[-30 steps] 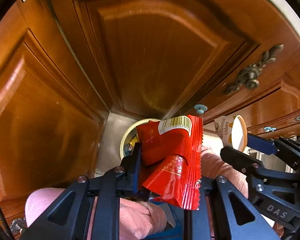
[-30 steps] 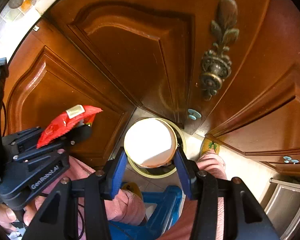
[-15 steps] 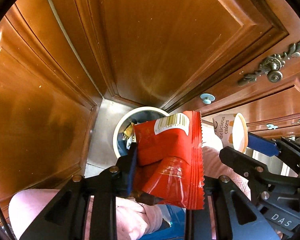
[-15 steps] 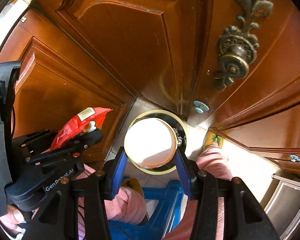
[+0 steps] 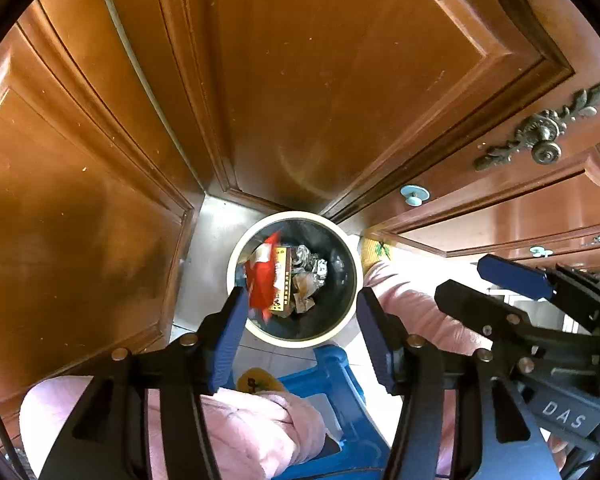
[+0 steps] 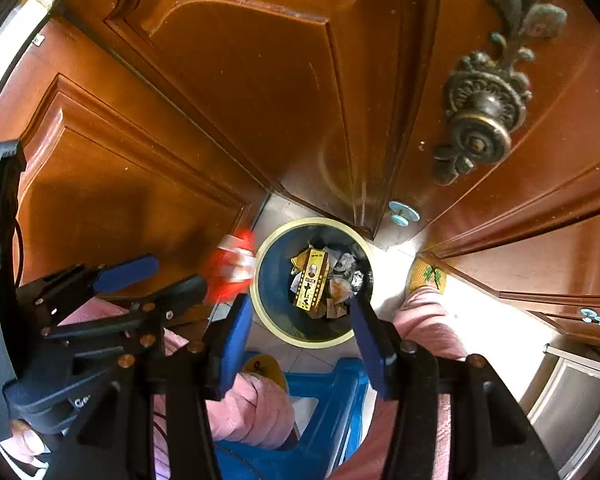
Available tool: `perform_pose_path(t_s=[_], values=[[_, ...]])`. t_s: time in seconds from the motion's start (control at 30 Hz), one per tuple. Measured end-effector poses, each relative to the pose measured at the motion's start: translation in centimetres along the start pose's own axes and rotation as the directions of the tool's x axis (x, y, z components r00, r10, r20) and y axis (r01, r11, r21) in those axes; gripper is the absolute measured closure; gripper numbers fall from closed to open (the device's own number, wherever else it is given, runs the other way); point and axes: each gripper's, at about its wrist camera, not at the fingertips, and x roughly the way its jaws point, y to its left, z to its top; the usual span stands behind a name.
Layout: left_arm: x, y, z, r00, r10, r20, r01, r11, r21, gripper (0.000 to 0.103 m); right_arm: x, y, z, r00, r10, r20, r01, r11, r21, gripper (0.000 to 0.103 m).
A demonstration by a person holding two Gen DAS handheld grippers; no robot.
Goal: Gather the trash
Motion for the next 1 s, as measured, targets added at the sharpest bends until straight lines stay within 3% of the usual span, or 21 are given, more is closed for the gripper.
perform_pose_path(t_s=[0.43,0.5,0.63,0.83,1.0], values=[[-3.4,-0.8,-0.4,0.998,0.006,0.057,-0.009,0.999,0.054,0.035,-2.6,-0.6,-0.2,0.998,-0.004,0.064,0.002,0.999,0.035,0.051],[-4.4,-1.0,-0.4,0.997,0.004,0.071,-0.008,0.998,0.061,0.027,-3.3,-0.7,-0.2,0.997,-0.008,0.079,0.005,0.999,0.038,0.051],[-6.9,-1.7,-0.5,0.993,-0.005,0.118,-0.005,0.996,0.089,0.024,-5.3,-0.3,-0.2,0.993,-0.013,0.118,0.009,0.999,0.037,0.051],[-11.4,-3.0,-0.3,0.980,-0.005,0.198,-0.023,0.990,0.137,0.024,-9.7,0.7,-0.3,0.979,-0.028,0.201,0.024,0.999,0.022,0.051],[-15.8,-4.0,0.0,0.960,-0.025,0.280,-0.021,0.987,0.161,0.024,-14.2,1.5,-0.1,0.960,-0.035,0.277,0.030,0.999,0.021,0.051]])
